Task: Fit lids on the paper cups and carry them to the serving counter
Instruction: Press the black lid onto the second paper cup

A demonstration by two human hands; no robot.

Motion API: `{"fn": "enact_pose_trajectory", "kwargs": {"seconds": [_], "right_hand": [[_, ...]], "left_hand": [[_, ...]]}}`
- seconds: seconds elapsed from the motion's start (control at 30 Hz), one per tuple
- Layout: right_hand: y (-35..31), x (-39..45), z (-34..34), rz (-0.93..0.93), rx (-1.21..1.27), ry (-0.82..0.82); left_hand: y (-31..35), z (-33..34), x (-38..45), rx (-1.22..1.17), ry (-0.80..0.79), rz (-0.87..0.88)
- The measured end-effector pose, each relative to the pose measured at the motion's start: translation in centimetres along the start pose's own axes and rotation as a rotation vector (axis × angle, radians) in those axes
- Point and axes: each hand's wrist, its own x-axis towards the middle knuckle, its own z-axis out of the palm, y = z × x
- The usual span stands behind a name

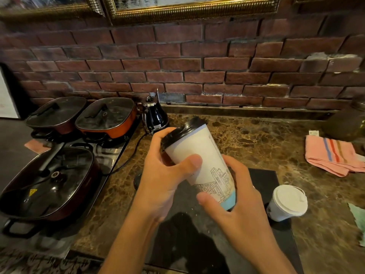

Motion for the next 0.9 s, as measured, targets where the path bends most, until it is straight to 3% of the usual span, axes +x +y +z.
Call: {"fn": "enact_pose_trajectory", "kwargs": {"seconds": [0.03, 0.1, 0.23, 0.3, 0.37, 0.53, 0.6, 0.67, 0.83, 0.9], "right_hand": [[-0.1, -0.2, 0.1, -0.029, -0.013, 0.014], [-0.3, -0.3, 0.0, 0.030, 0.207, -0.036], [-1.1, -0.2, -0.6, 0.427, 1.069, -0.416], [-1.0, -0.3, -0.5, 0.572, 1.312, -0.539], [-0.6, 0.1, -0.6, 0.582, 1.260, -0.486], [-0.4, 0.7, -0.7, 0.146, 0.238, -0.111], [-0.3, 0.6, -0.7, 0.064, 0.138, -0.087], [-0.3, 0.5, -0.8, 0.093, 0.215, -0.108], [-0.3, 0.5, -1.5, 0.349, 0.934, -0.420], [-0.1, 0.2, -1.5, 0.429, 1.097, -0.529]], "left_hand": [[-0.1, 0.1, 0.0, -0.008, -0.008, 0.004], [0.1, 0.3, -0.1, -0.069, -0.046, 0.004], [0.6, 0.3, -0.3, -0.202, -0.151, -0.065], [0.7, 0.3, -0.3, -0.229, -0.173, -0.082], [0.6, 0.3, -0.2, -0.208, -0.165, -0.067], [-0.1, 0.0, 0.3, -0.048, -0.057, 0.010], [-0.3, 0.0, 0.3, -0.003, -0.051, 0.013], [-0.1, 0.1, 0.2, 0.000, -0.067, 0.012], [0.3, -0.3, 0.3, -0.028, -0.129, -0.030], [0.2, -0.2, 0.2, -0.040, -0.142, -0.063]]}}
